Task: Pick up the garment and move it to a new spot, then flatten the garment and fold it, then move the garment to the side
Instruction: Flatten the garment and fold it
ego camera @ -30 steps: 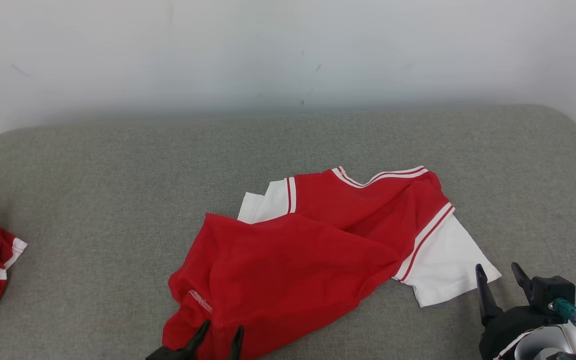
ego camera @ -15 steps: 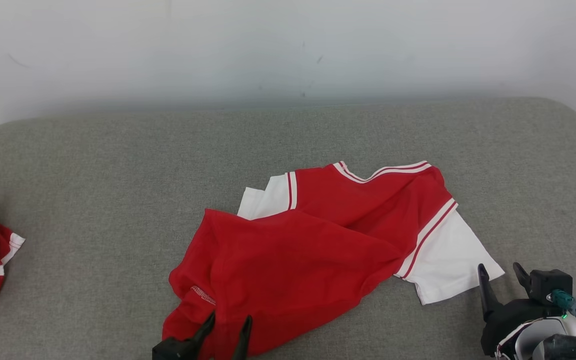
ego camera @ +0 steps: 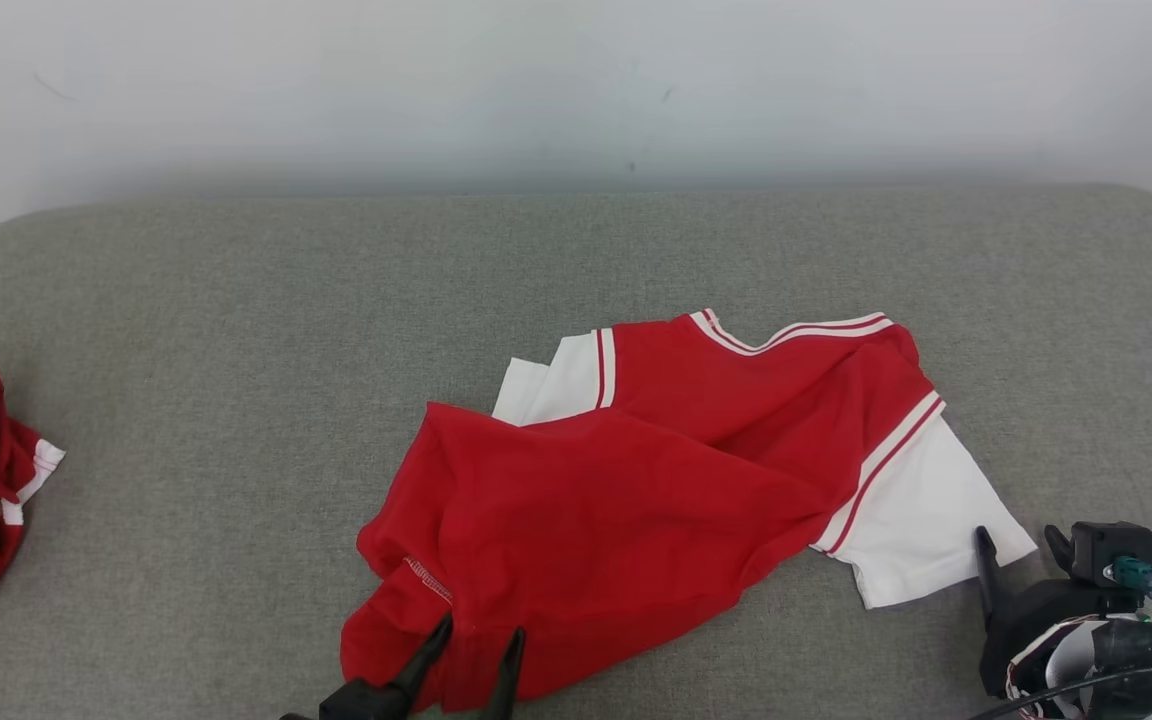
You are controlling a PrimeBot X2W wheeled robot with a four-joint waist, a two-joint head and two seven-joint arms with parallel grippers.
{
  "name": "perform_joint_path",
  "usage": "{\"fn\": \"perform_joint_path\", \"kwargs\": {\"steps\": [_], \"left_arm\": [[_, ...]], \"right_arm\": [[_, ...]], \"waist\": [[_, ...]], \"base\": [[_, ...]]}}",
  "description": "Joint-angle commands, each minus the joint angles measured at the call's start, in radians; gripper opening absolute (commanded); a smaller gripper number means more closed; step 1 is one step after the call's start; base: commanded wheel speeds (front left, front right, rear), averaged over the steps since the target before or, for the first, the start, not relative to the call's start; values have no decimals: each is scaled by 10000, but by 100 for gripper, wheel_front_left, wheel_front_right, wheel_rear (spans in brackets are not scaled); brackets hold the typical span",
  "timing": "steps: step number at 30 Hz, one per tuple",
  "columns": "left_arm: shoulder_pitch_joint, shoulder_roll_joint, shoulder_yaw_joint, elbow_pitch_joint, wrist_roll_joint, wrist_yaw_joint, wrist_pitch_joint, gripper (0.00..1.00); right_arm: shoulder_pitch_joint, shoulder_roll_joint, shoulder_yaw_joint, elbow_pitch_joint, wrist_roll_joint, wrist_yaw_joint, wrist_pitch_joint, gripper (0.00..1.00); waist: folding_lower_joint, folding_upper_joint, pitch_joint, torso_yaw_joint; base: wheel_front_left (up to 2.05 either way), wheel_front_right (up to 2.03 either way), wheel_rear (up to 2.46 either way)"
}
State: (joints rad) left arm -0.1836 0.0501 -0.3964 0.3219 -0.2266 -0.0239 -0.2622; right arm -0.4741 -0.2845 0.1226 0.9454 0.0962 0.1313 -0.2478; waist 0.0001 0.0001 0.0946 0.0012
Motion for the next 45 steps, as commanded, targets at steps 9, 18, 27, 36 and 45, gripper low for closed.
{"fn": "perform_joint_path", "kwargs": {"steps": [9, 18, 27, 36, 45], "left_arm": [[187, 12, -98, -75, -124, -194, -38, 83], [-37, 14, -254, 145, -299, -124, -38, 0], [207, 264, 744, -1118, 100, 23, -38, 0], [-1841, 1379, 1457, -1969, 395, -560, 25, 0], [-5909, 2706, 1519, -1569, -17, -1001, 1107, 0]], "right_arm": [[-318, 52, -80, 1079, -193, -11, -29, 53], [-447, 121, 163, 1177, 154, -11, -151, 0], [428, 110, 521, -1403, 2296, -11, -182, 0], [-273, -480, 1666, -3850, 4439, -11, 589, 0], [-3341, -388, 2415, -4669, 5594, -11, 2144, 0]], "waist": [[-1, -1, 3, 179], [-1, -1, -155, 81], [-1, -1, -455, 99], [-1, -1, 46, -120], [-1, -1, 1856, -524]], "base": [[0, 0, 0], [0, 0, 0], [0, 0, 0], [0, 0, 0], [0, 0, 0]]}}
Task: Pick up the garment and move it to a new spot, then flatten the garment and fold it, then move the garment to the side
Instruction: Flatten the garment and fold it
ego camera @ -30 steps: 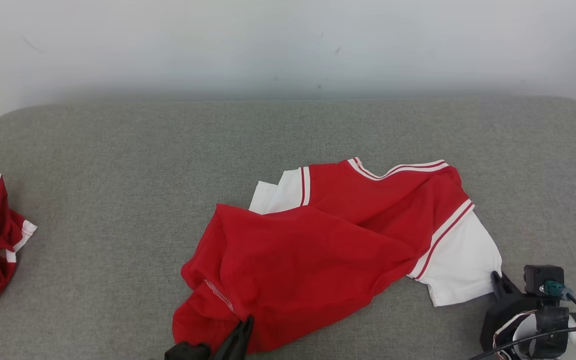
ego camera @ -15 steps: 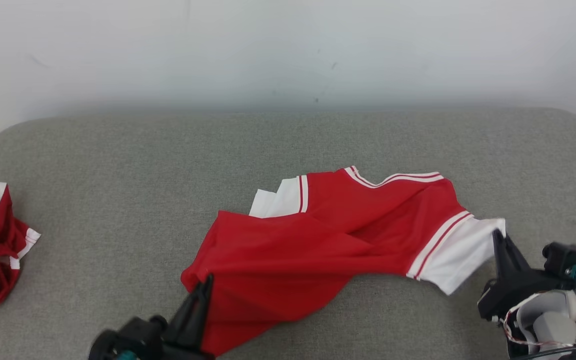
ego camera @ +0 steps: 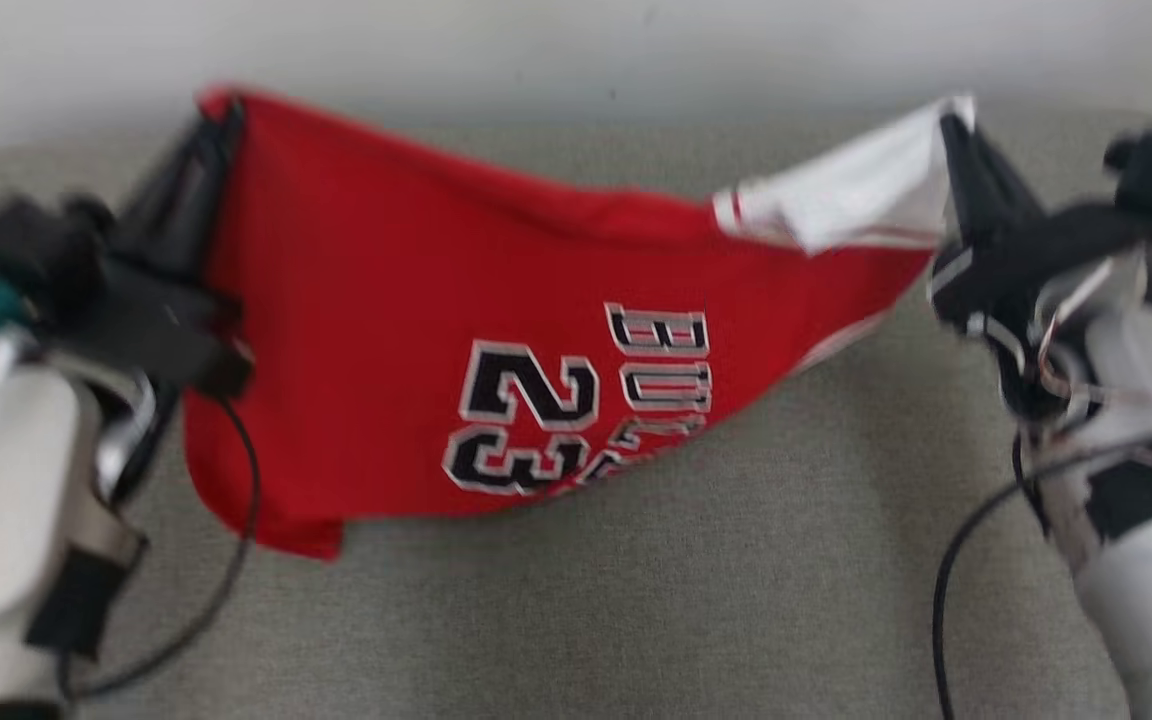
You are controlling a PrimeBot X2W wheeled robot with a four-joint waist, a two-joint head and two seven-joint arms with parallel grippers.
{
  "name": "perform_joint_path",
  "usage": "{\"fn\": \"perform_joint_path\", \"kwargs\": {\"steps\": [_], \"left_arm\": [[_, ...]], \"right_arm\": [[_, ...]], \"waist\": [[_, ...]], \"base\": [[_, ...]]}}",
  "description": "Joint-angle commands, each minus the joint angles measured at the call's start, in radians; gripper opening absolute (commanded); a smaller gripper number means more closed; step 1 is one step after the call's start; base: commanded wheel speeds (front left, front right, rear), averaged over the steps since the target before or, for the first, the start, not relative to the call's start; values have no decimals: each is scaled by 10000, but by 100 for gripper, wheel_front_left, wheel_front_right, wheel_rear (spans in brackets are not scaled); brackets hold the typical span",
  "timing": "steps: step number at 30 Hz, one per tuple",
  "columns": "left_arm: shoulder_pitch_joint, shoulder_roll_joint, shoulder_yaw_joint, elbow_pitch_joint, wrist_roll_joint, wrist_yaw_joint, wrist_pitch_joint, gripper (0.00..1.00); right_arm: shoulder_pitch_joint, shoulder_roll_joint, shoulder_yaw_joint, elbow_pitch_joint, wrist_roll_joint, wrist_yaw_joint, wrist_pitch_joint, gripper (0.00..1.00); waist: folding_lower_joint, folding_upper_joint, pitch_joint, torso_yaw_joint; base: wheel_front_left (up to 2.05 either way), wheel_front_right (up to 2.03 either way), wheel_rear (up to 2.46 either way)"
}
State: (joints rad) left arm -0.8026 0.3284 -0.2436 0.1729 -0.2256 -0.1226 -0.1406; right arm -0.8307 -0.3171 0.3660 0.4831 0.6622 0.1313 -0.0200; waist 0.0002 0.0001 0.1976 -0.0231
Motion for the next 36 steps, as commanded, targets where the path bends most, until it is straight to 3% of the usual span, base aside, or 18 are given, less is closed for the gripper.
{"fn": "perform_joint_path", "kwargs": {"steps": [1, 10, 21, 30, 36], "left_arm": [[-241, 62, -57, 90, -128, -41, 10, 0], [-5081, 979, -1212, 2100, -1217, -61, 467, 0], [-9673, 1118, -2442, 4077, -1558, -63, 204, 0], [-11369, 787, -2973, 5124, -1679, -64, -595, 0], [-10895, 940, -3368, 5454, -2159, -65, -927, 0]], "right_arm": [[-246, 38, 31, 68, 103, -11, 44, 0], [-5316, 807, -555, 2372, 1021, -10, 274, 0], [-10284, 1413, -1238, 5645, -277, -8, -1095, 0], [-12187, 1587, -652, 6631, -1559, -8, -1887, 0], [-11680, 1743, -12, 6296, -1220, -8, -1987, 0]], "waist": [[-2, -1, 1046, -332], [-2, -1, 2483, -583], [-2, -1, 2878, -981], [-2, -1, 3457, -1090], [-2, -1, 4055, -1081]], "base": [[0, 0, 0], [0, 0, 0], [0, 0, 0], [0, 0, 0], [0, 0, 0]]}}
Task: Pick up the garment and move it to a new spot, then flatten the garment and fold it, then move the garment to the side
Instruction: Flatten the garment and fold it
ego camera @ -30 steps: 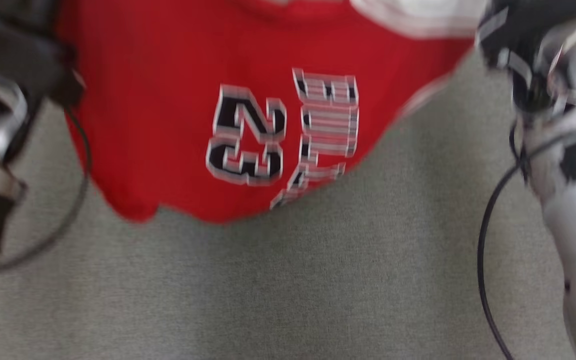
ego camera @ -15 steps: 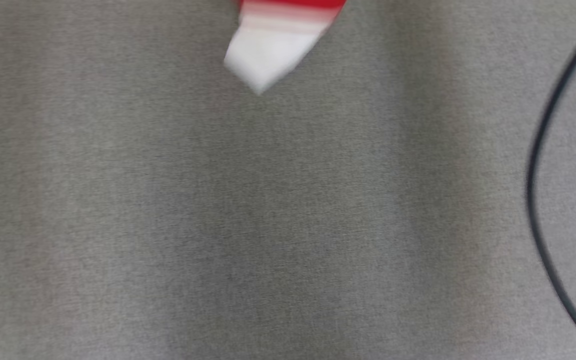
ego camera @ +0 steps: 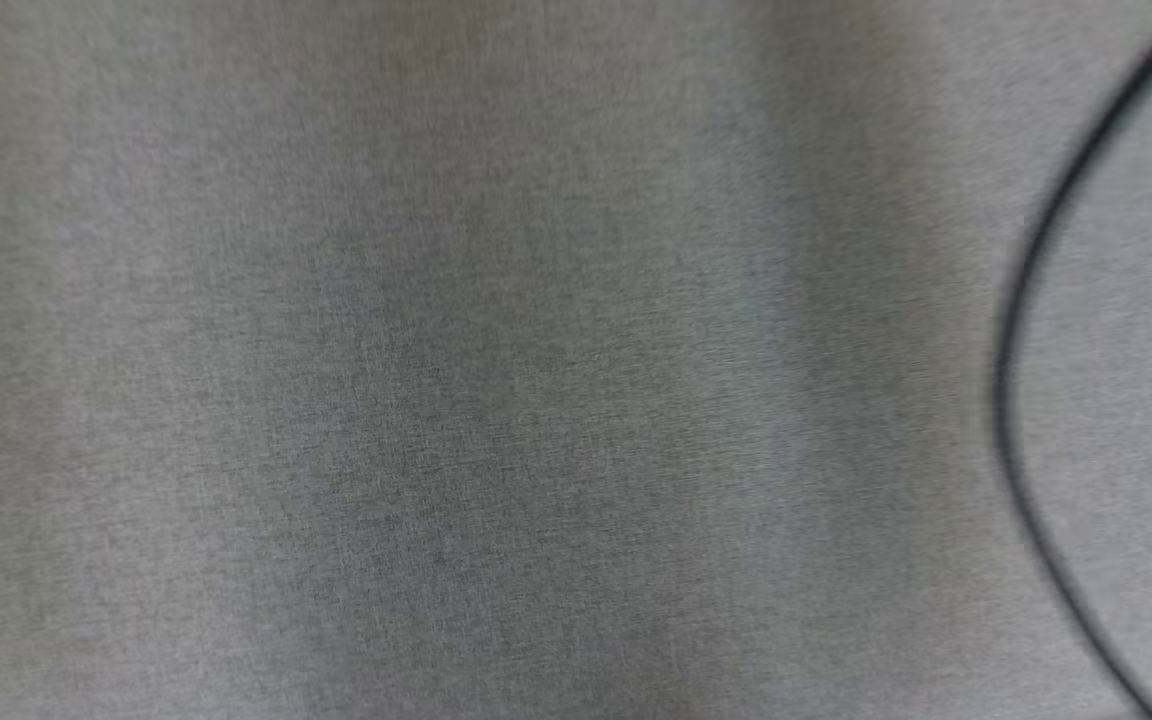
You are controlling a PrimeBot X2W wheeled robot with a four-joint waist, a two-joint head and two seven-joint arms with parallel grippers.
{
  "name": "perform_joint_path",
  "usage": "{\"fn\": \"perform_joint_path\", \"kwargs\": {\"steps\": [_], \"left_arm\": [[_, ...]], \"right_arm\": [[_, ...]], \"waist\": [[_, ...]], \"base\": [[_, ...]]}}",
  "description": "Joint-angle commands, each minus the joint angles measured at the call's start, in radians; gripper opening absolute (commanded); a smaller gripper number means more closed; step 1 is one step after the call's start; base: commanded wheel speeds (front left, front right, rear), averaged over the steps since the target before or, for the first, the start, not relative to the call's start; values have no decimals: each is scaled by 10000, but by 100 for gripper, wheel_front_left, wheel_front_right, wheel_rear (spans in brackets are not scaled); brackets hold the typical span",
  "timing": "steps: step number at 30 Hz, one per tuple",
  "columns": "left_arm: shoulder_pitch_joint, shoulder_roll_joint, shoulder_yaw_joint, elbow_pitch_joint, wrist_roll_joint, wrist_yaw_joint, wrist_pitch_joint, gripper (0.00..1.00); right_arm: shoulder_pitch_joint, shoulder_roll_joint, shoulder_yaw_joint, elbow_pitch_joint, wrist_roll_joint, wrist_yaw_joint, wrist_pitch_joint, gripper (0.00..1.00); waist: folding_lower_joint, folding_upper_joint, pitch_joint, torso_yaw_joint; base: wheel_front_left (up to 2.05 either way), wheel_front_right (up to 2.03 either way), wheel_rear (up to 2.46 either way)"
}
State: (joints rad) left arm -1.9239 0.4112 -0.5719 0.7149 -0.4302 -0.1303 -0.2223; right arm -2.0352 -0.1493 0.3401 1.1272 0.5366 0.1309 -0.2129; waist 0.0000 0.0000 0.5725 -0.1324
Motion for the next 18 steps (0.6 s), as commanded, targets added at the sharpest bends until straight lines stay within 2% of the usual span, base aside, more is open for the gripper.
{"fn": "perform_joint_path", "kwargs": {"steps": [1, 4, 9, 13, 18], "left_arm": [[482, 141, -234, -21, -138, 12, -161, 0], [881, 235, -398, -231, -324, 12, -278, 0], [2431, 653, -219, -1161, -748, 13, -426, 0], [4357, 1066, 352, -2671, -1341, 304, -438, 0], [6611, 1400, 834, -4265, -1892, 764, -440, 0]], "right_arm": [[565, -12, 469, -331, 130, -4, -82, 0], [1132, -210, 904, -730, 415, -4, -112, 0], [2997, -754, 1995, -2149, 1558, -4, -170, 0], [5133, -1596, 2731, -3899, 2994, -4, -190, 0], [7154, -2449, 2947, -5558, 4041, -4, -239, 0]], "waist": [[0, 0, 349, 26], [0, 0, 342, 33], [0, 0, -61, -18], [0, 0, -737, -69], [0, 0, -1467, -2]], "base": [[0, 0, 0], [0, 0, 0], [0, 0, 0], [0, 0, 0], [0, 0, 0]]}}
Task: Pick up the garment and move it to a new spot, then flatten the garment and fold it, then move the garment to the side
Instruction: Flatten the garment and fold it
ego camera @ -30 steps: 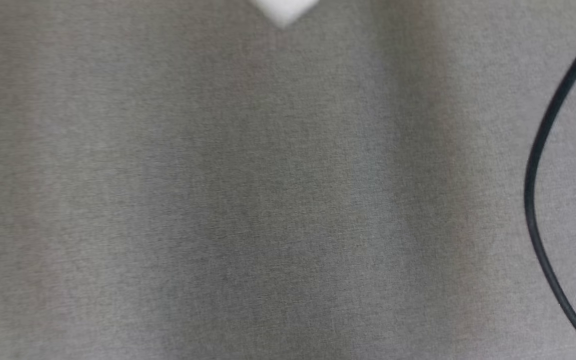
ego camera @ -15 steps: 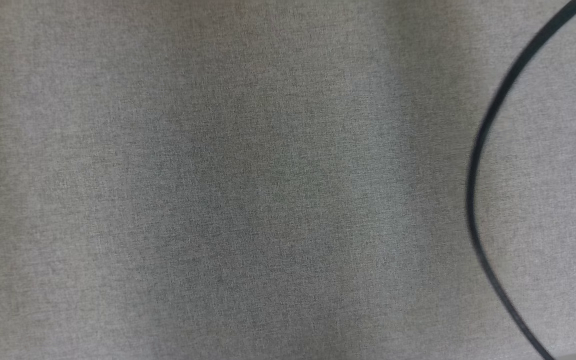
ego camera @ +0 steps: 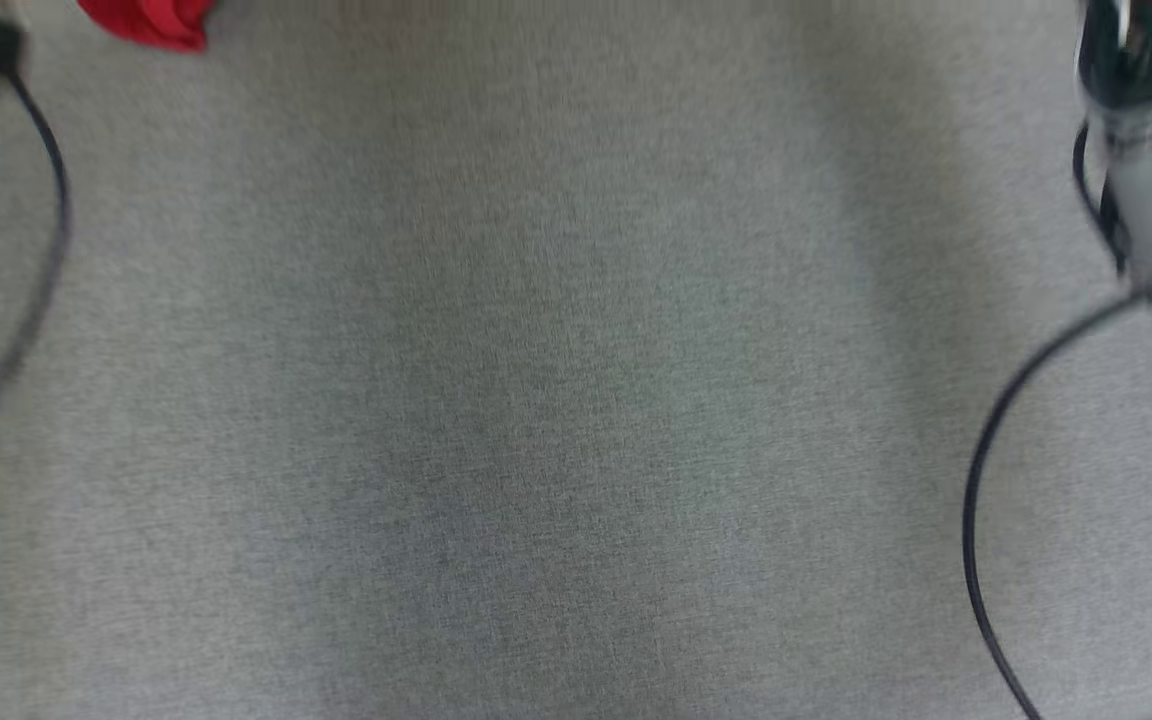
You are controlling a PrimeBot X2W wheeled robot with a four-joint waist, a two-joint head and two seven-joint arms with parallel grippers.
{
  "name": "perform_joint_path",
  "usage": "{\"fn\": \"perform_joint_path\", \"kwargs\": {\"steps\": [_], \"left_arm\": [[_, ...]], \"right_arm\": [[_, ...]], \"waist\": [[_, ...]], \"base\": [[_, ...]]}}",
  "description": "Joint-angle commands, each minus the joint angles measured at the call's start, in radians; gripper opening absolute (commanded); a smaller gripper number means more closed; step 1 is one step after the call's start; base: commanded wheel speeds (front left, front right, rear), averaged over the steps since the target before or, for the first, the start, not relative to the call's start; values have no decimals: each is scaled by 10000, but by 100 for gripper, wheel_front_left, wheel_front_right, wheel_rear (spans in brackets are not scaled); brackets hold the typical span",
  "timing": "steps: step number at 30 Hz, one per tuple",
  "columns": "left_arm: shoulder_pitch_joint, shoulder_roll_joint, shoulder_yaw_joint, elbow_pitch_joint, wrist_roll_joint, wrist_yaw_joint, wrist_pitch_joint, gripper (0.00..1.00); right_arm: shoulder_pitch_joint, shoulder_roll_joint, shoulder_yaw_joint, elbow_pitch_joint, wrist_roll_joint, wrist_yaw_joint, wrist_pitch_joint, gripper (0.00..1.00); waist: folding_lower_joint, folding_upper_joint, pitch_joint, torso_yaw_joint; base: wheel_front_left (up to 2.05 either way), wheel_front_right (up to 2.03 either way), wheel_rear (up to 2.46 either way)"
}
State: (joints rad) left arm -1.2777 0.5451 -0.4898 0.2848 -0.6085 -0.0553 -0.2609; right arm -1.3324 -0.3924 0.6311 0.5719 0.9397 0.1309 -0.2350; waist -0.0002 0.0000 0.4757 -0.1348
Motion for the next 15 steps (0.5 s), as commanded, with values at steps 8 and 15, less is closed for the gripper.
{"fn": "perform_joint_path", "kwargs": {"steps": [8, 15], "left_arm": [[4369, 130, 630, -2763, -460, 1122, -51, 0], [7315, -360, 1118, -4523, -91, 1746, -51, 0]], "right_arm": [[3542, -1189, -85, -2275, 697, -4, 171, 0], [6677, -1775, -1118, -3858, 926, -4, 678, 0]], "waist": [[2, 0, -1704, 243], [2, 0, -2440, 450]], "base": [[0, 0, 0], [0, 0, 0]]}}
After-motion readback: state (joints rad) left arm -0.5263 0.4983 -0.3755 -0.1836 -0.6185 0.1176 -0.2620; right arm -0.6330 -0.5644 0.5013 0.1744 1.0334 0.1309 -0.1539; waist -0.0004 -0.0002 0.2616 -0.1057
